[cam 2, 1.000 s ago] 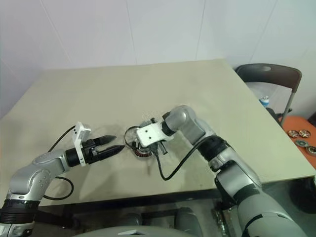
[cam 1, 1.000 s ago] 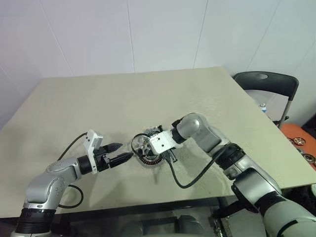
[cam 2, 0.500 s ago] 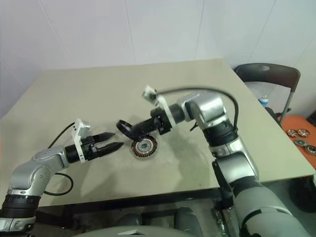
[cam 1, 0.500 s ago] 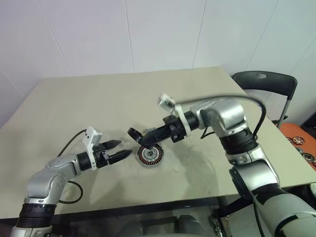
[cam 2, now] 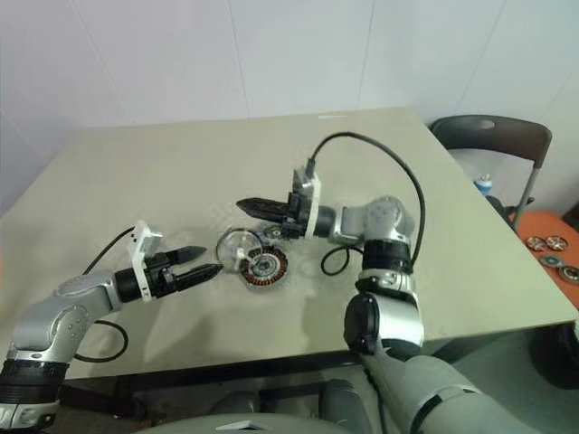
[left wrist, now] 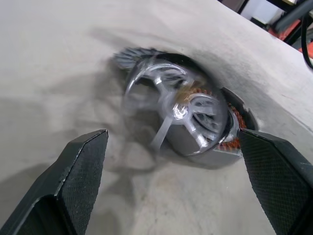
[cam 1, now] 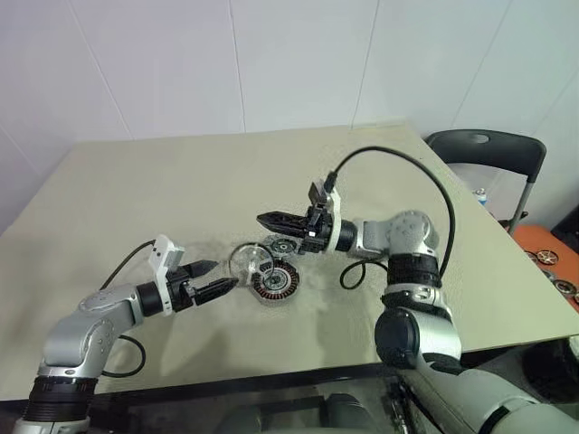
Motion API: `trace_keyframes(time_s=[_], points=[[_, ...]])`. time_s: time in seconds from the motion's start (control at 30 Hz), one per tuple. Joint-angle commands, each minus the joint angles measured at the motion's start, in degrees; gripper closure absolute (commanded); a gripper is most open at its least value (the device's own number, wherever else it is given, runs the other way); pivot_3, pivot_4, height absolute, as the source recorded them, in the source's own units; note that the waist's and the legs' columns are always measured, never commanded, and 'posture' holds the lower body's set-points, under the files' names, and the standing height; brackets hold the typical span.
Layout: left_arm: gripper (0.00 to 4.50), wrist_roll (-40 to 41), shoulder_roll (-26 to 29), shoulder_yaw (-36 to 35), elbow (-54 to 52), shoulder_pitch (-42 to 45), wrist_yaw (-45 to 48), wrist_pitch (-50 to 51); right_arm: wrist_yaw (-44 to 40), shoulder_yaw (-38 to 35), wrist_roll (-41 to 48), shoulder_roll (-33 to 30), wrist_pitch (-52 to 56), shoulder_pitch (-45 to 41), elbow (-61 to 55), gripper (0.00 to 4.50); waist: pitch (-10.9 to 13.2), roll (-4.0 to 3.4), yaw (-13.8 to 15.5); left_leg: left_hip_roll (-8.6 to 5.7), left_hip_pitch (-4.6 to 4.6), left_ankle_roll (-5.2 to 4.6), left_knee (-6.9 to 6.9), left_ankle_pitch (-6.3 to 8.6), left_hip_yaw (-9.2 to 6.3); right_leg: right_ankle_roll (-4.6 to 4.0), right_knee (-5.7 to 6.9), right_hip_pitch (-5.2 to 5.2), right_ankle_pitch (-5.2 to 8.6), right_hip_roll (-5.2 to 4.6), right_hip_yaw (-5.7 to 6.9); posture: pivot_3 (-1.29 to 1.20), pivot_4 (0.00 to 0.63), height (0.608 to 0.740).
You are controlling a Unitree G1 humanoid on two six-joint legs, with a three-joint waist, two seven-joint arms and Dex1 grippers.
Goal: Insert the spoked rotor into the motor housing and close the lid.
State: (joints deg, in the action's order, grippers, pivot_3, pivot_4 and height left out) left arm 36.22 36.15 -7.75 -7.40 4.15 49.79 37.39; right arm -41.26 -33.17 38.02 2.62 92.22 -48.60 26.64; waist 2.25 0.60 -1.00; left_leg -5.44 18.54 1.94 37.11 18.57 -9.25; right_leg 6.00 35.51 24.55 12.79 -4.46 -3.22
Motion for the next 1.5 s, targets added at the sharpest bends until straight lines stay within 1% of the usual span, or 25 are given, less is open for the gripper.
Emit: trace_keyframes(time_s=[0.03, 0.1, 0.23, 0.27, 0.37, 0.43, 0.47, 0.53, 0.67, 0.83, 0.93, 1.0, 1.03, 1.13, 1.27, 1.5], points=[[0.0, 0.76, 0.85, -1.2, -1.88, 1.16, 0.27, 0.52, 6.67, -1.76, 6.68, 2.02, 0.28, 2.28, -5.19, 4.35, 0.0, -0.02, -0.1, 0.0, -0.01, 0.0, 0.01, 0.0, 0.01, 0.0, 0.02, 0.0, 0.0, 0.0, 0.0, 0.0, 0.0, 0.74], [0.0, 0.7, 1.02, -1.03, -1.58, 1.69, 0.63, 0.57, 9.67, -1.71, 9.48, 2.43, 0.28, 3.29, -6.84, 4.35, 0.01, -0.03, -0.18, 0.01, -0.02, 0.0, 0.01, 0.0, 0.0, 0.0, 0.04, 0.0, 0.0, 0.0, 0.0, 0.0, 0.0, 0.74], [0.0, -0.08, 0.68, -0.4, -0.51, 2.9, 0.68, 0.37, 14.04, -2.16, 11.93, 2.1, 0.28, 2.01, -9.87, 4.35, 0.0, -0.05, -0.25, 0.01, -0.07, 0.0, 0.03, 0.0, 0.02, 0.0, 0.05, -0.04, 0.0, 0.01, -0.01, 0.0, 0.0, 0.74], [0.0, -0.13, 0.61, -0.34, -0.41, 3.08, 0.65, 0.39, 14.33, -0.05, 12.15, 1.56, 0.28, 1.97, -11.8, 4.35, 0.01, -0.06, -0.24, 0.01, -0.08, 0.0, 0.02, 0.0, 0.02, 0.0, 0.05, -0.04, 0.0, 0.02, -0.01, 0.0, 0.0, 0.74], [0.0, -0.29, 0.53, -0.18, -0.1, 3.43, 0.76, 0.35, 11.99, 13.39, 10.31, -1.84, -1.54, 4.42, -21.19, 4.35, 0.02, -0.08, -0.27, 0.02, -0.06, 0.0, 0.0, 0.0, 0.01, 0.0, 0.02, -0.02, 0.0, 0.02, 0.0, 0.0, 0.0, 0.74], [0.0, -0.47, 0.49, -0.11, 0.07, 3.58, 0.81, 0.28, 9.4, 20.26, 10.1, -4.39, -3.72, 5.72, -24.69, 4.35, 0.0, -0.06, -0.5, 0.03, -0.06, -0.01, -0.01, 0.0, 0.01, 0.01, 0.0, -0.02, 0.0, 0.01, 0.01, 0.0, 0.0, 0.74], [0.0, -0.62, 0.39, -0.2, 0.14, 3.65, 0.69, 0.07, 8.09, 23.2, 9.52, -5.81, -5.46, 6.26, -25.54, 4.35, 0.0, -0.05, -0.66, 0.04, -0.06, -0.01, -0.02, 0.0, 0.01, 0.01, -0.02, -0.02, 0.0, 0.02, 0.01, 0.0, 0.0, 0.74], [0.0, -1.03, 0.29, -0.49, 0.33, 3.88, 0.33, -0.32, 6.89, 25.72, 8.78, -7.03, -7.95, 6.75, -24.68, 4.35, 0.0, -0.05, -1.06, 0.04, -0.06, 0.0, -0.01, 0.0, 0.02, 0.01, -0.02, -0.04, 0.0, 0.02, 0.01, 0.0, 0.0, 0.74], [0.0, -0.86, 0.85, -1.96, 0.41, 5.26, 0.2, -0.77, 6.95, 27.8, 5.84, -7.85, -12.49, 6.4, -18.54, 4.35, -0.01, -0.03, -1.25, 0.03, -0.07, 0.0, 0.08, 0.0, 0.02, 0.01, 0.0, -0.1, -0.01, 0.02, 0.01, 0.0, 0.0, 0.74], [0.0, -2.87, 3.07, -2.88, 3.37, 7.51, 0.44, -2.6, 6.3, 30.11, 3.95, -8.31, -15.46, 6.15, -15.33, 4.35, -0.01, -0.03, -1.49, 0.05, -0.09, 0.0, 0.04, -0.01, -0.01, 0.0, 0.02, -0.08, -0.01, 0.03, 0.04, 0.0, 0.0, 0.74], [0.0, -9.28, 7.09, -0.98, 6.32, 9.02, 1.35, -8.7, 5.72, 31.57, 3.26, -8.34, -16.35, 6.19, -14.57, 4.35, -0.01, -0.04, -1.62, 0.07, -0.07, 0.01, 0.0, 0.0, 0.01, 0.0, 0.0, -0.03, -0.01, 0.04, 0.03, 0.0, 0.0, 0.74], [0.0, -17.87, 12.18, 2.39, 10.64, 11.01, 2.3, -16.98, 5.51, 32.6, 2.65, -8.39, -16.89, 6.24, -14.09, 4.35, -0.01, -0.03, -1.48, 0.07, -0.06, 0.01, -0.04, -0.01, 0.01, 0.0, -0.02, -0.01, -0.01, 0.04, 0.04, 0.0, 0.0, 0.74], [0.0, -19.01, 13.84, 2.75, 11.92, 12.0, 4.06, -19.25, 5.42, 32.86, 2.53, -8.32, -17.11, 6.27, -13.95, 4.35, -0.01, -0.03, -1.46, 0.07, -0.05, 0.01, -0.04, -0.01, 0.0, 0.0, -0.02, -0.01, -0.01, 0.06, 0.06, 0.0, 0.0, 0.74], [0.0, -16.5, 16.05, 2.15, 13.69, 16.33, 9.16, -18.58, 5.08, 33.39, 2.26, -8.48, -17.73, 6.15, -13.36, 4.35, 0.01, -0.07, -1.36, 0.05, -0.03, 0.01, -0.03, -0.01, 0.01, 0.0, -0.06, -0.03, -0.01, 0.02, 0.06, 0.0, 0.0, 0.74], [0.0, -18.02, 15.89, 3.01, 17.62, 20.33, 11.52, -20.48, 4.68, 33.88, 1.2, -8.94, -19.08, 6.13, -11.55, 4.35, 0.0, -0.05, -1.45, 0.01, -0.02, 0.0, -0.02, 0.0, -0.02, 0.01, -0.12, -0.06, -0.01, -0.01, 0.08, 0.0, 0.0, 0.74], [0.0, -16.88, 13.58, 3.03, 15.65, 20.14, 13.13, -19.63, 4.3, 34.48, 1.05, -9.44, -19.56, 7.12, -13.11, 4.35, 0.0, -0.05, -1.67, 0.07, -0.01, 0.0, -0.04, 0.0, -0.03, 0.01, -0.03, 0.02, -0.02, 0.02, 0.08, 0.0, 0.0, 0.74]])
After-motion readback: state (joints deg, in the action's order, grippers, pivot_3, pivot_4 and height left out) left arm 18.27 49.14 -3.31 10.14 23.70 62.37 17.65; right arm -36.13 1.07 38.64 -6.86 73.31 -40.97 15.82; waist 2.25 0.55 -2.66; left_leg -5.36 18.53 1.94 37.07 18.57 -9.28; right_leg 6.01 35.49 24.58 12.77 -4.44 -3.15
